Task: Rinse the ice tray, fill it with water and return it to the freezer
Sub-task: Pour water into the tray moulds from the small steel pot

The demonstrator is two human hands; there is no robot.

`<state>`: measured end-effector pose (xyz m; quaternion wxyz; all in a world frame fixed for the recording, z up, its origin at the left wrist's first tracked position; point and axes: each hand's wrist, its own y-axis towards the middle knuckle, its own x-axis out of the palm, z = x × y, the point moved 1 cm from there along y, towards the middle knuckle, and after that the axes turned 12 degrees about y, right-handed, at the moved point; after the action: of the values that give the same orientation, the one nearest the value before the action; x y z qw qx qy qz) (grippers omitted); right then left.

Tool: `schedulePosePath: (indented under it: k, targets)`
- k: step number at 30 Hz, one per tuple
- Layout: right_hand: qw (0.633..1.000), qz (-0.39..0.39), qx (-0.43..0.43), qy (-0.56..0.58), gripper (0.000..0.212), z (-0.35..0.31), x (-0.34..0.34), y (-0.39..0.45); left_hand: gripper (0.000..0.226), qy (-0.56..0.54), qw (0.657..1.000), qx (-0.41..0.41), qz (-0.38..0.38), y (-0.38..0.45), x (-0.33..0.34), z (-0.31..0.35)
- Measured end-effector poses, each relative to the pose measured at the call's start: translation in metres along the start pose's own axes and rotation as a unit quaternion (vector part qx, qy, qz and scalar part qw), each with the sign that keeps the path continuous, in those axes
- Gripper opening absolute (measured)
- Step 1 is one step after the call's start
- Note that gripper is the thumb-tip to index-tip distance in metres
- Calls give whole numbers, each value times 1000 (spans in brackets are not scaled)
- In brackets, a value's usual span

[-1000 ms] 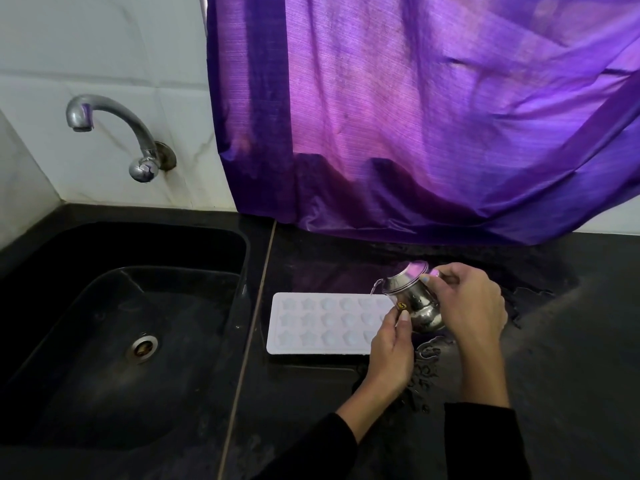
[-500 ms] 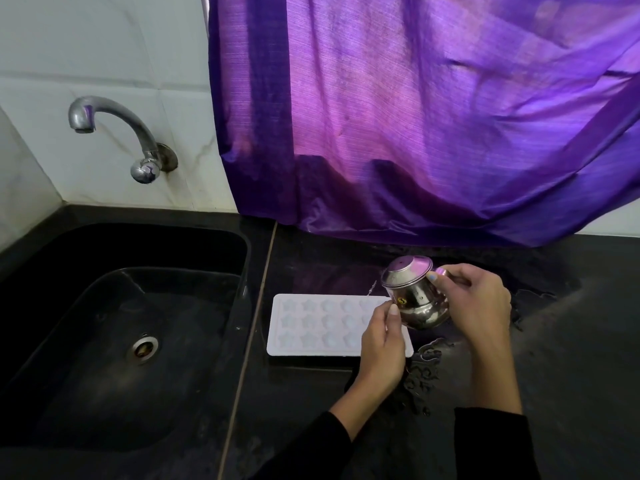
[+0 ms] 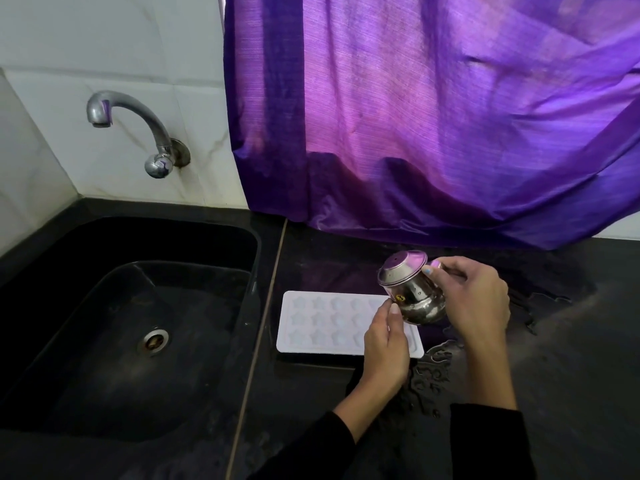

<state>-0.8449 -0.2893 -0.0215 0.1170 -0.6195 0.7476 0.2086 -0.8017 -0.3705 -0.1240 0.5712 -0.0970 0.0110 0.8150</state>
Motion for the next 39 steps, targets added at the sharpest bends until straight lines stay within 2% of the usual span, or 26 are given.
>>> schedulePosePath:
  k: [14, 23, 32, 39]
  targets:
    - [998, 1, 3, -55, 23, -5, 6, -3, 36, 11, 1000, -7, 1, -2, 1, -5]
    - [998, -1, -3, -68, 22, -7, 7, -6, 40, 10, 1000, -13, -3, -2, 0, -6]
    - [999, 5, -9, -54, 22, -5, 4, -6, 35, 23, 1000, -16, -5, -5, -3, -2]
    - [1000, 3, -1, 9, 20, -2, -2, -6, 36, 9, 1000, -13, 5, -5, -7, 2]
